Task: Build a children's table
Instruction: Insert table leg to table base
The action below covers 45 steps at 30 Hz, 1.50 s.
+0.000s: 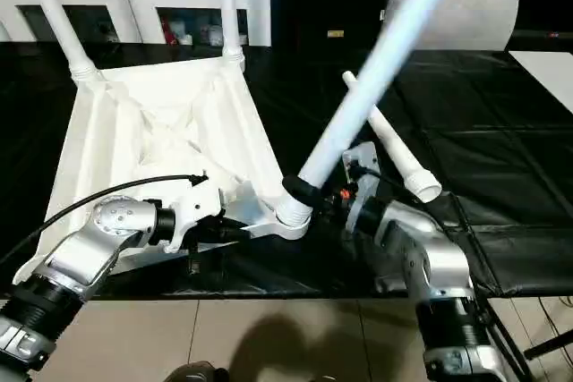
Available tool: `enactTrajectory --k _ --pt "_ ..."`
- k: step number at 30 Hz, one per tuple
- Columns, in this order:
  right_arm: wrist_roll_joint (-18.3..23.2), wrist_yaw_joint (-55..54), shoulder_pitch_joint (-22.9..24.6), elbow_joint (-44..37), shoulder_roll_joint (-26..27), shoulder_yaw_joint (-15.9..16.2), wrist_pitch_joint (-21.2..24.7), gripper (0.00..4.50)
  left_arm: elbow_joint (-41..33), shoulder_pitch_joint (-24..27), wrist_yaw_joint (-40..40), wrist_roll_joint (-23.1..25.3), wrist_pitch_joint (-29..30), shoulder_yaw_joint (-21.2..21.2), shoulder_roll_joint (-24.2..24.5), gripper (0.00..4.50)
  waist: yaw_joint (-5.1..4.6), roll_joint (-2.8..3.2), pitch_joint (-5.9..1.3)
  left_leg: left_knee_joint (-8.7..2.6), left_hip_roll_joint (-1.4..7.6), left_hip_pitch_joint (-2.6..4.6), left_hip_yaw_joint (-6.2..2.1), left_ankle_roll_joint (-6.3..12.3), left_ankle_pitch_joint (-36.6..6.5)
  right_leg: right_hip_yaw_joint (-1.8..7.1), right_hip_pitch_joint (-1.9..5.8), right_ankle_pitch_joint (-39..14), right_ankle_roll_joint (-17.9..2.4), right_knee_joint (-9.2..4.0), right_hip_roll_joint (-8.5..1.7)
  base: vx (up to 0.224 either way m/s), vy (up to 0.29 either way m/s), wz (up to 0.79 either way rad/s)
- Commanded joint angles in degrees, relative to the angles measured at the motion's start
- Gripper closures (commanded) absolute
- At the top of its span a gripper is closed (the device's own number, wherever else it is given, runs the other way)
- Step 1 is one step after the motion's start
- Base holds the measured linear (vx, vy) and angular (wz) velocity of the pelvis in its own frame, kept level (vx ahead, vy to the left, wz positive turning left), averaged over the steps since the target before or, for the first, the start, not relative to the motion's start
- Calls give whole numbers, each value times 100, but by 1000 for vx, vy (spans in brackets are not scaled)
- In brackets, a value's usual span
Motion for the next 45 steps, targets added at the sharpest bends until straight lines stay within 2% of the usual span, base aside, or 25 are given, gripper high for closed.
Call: enactTrajectory --k 1,3,5,9,12,15,18,21,22,24,25,27,28,30,34,35,36,37,38,39,40,41,43,45 --pt "-553 -48 184 233 -188 318 36 262 15 -36 48 -9 -161 140 -16 450 -10 -44 -300 -437 434 123 -214 47 -1770 369 104 -3120 -491 -682 -725 0 0 0" --pt "-671 -17 151 245 -266 421 -44 262 40 -38 53 66 -209 95 10 450 -15 -37 -294 -440 436 124 -220 48 -1820 367 103 -3213 -461 -698 -729 0 0 0" --pt "-950 120 32 375 -445 711 -227 262 88 -30 31 218 -311 -15 72 450 -32 -41 -284 -452 441 138 -229 43 -1925 356 89 -3236 -447 -702 -714 0 0 0" --pt "-1093 356 -53 461 -584 970 -293 262 71 -39 38 210 -294 -3 60 450 -49 -58 -257 -454 434 150 -241 38 -2108 354 76 -3466 -423 -731 -725 0 0 0" --pt "-1220 514 -119 543 -667 1140 -320 262 73 -84 -19 212 -339 -6 82 450 -45 -50 -251 -455 437 154 -241 60 -2094 366 68 -3446 -422 -737 -730 0 0 0" --pt "-1245 595 -166 618 -691 1212 -326 262 128 -189 -120 196 -410 -2 70 450 -48 -48 -254 -462 450 160 -241 73 -2116 371 68 -3283 -494 -720 -721 0 0 0" --pt "-1199 690 -257 714 -647 1259 -284 262 441 -496 -219 251 -609 -40 13 450 -44 -61 -250 -457 426 155 -236 93 -2088 368 77 -3390 -453 -739 -727 0 0 0" --pt "-1135 745 -277 704 -630 1272 -199 262 659 -697 -249 271 -702 -35 -37 450 -38 -26 -259 -465 439 179 -248 52 -2178 360 70 -3450 -429 -751 -725 0 0 0" --pt "-1155 778 -288 697 -650 1334 -143 262 1021 -983 -243 284 -831 9 -122 450 -37 -24 -268 -479 462 176 -260 19 -2201 365 78 -3343 -463 -737 -734 0 0 0" --pt "-1189 795 -294 706 -661 1370 -127 262 1234 -1133 -219 294 -905 41 -167 450 -22 -21 -279 -480 464 204 -254 15 -2219 370 70 -3233 -492 -733 -735 0 0 0" --pt "-1210 792 -300 725 -653 1389 -117 262 1488 -1287 -170 340 -1027 56 -200 450 -25 -7 -277 -483 467 196 -259 -6 -2250 367 81 -3164 -536 -719 -739 0 0 0" --pt "-1226 715 -311 767 -610 1374 -79 262 1764 -1457 -154 409 -1150 46 -206 450 -35 -17 -266 -494 466 185 -262 -13 -2299 362 89 -3158 -557 -736 -744 0 0 0" --pt "-1242 664 -319 797 -589 1360 -78 262 1821 -1489 -192 427 -1185 31 -190 450 -31 10 -279 -506 486 181 -282 -44 -2312 365 107 -3084 -587 -709 -766 0 0 0" --pt "-1257 639 -325 819 -580 1351 -95 262 1844 -1496 -228 432 -1209 27 -185 450 -38 -8 -281 -516 502 167 -288 -59 -2326 370 123 -3002 -638 -700 -789 0 0 0" --pt "-1335 251 -473 1086 -410 1232 -108 262 1414 -1100 -399 287 -997 64 -82 450 -63 -3 -280 -529 520 155 -288 -100 -2315 381 118 -2780 -826 -655 -799 0 0 0" --pt "-1431 5 -568 1251 -317 1219 -82 262 1116 -834 -372 237 -763 85 -11 450 -92 -79 -277 -528 520 149 -287 -99 -2303 386 123 -2819 -844 -638 -821 0 0 0" --pt "-1489 -177 -626 1347 -230 1201 -6 262 905 -659 -297 208 -541 128 6 450 -116 -55 -259 -533 510 135 -288 -94 -2310 383 118 -2878 -858 -644 -817 0 0 0" --pt "-1535 -361 -683 1445 -137 1176 38 262 662 -477 -194 163 -288 185 9 450 -179 -39 -250 -548 517 124 -302 -144 -2401 374 122 -2985 -860 -635 -814 0 0 0" --pt "-1592 -698 -780 1612 28 1098 76 262 259 -181 53 134 90 286 3 450 -212 -85 -240 -547 506 134 -314 -171 -2469 358 106 -3218 -783 -644 -807 0 0 0" --pt "-1596 -733 -790 1629 45 1088 79 262 219 -152 83 136 125 296 2 450 -243 -85 -229 -547 499 149 -308 -189 -2531 367 80 -3300 -777 -662 -805 0 0 0" --pt "-1591 -976 -869 1762 175 990 91 262 -190 115 348 164 481 382 -11 450 -324 -132 -209 -547 491 131 -329 -228 -2671 348 83 -3580 -692 -690 -818 0 0 0" --pt "-1587 -1008 -884 1785 192 973 88 262 -268 160 387 166 543 395 -14 450 -383 -105 -189 -543 465 149 -357 -255 -2884 313 59 -3886 -570 -722 -800 0 0 0" --pt "-1563 -1250 -1003 1970 297 848 33 262 -950 489 680 205 1060 473 -107 450 -455 -134 -174 -516 435 178 -364 -227 -3039 284 27 -4191 -400 -804 -791 0 0 0" --pt "-1557 -1331 -1046 2033 338 810 7 262 -1228 593 816 232 1290 491 -181 450 -463 -118 -166 -514 435 218 -351 -223 -3162 261 -11 -4248 -338 -845 -770 0 0 0"
